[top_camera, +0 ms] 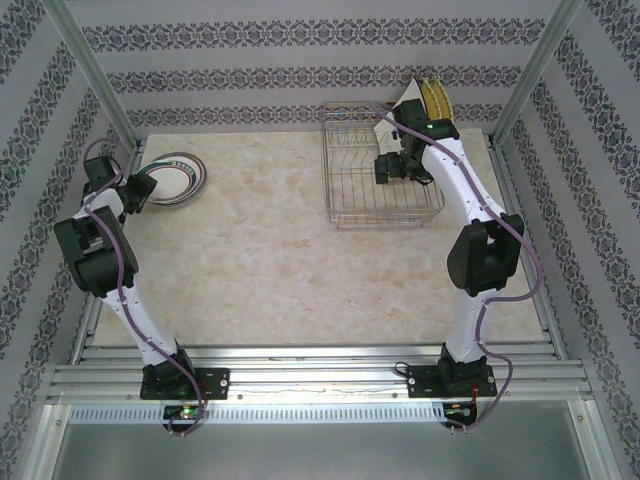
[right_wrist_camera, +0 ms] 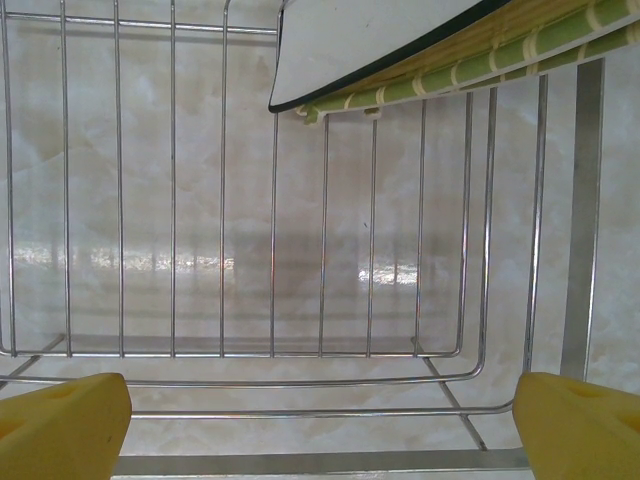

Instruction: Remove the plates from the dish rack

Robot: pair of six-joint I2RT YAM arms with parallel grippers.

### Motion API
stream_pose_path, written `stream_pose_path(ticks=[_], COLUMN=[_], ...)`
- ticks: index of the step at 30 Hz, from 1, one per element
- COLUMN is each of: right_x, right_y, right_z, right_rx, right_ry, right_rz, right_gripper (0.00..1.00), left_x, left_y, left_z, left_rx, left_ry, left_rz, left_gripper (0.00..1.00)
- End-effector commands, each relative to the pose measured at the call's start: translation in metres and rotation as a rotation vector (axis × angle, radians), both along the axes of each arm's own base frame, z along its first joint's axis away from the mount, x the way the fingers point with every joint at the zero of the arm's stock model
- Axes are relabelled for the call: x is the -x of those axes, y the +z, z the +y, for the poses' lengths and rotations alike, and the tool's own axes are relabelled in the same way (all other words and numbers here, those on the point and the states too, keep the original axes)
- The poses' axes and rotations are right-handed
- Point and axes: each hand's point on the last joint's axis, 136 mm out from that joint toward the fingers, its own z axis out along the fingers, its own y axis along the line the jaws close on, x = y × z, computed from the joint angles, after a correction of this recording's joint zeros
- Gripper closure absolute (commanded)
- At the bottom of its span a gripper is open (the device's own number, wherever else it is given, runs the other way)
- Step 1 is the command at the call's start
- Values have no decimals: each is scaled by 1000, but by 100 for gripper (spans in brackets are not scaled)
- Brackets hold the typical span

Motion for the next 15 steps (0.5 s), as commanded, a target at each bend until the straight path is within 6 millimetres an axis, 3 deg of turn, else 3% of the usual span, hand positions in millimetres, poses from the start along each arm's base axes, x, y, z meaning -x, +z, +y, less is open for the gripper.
stream_pose_path(ticks=[1,15], right_x=[-3,1], right_y=[1,8], right_z=[3,1], right_rx=[10,12], right_ry=[16,16], right_rz=[2,-11], right_gripper=[2,2], left_x=[11,8], left_y=[4,-3], left_z=[-1,-10], left_rx=[-144,-216], left_ry=[-52,-111], left_rz=[125,222], left_gripper=[46,42])
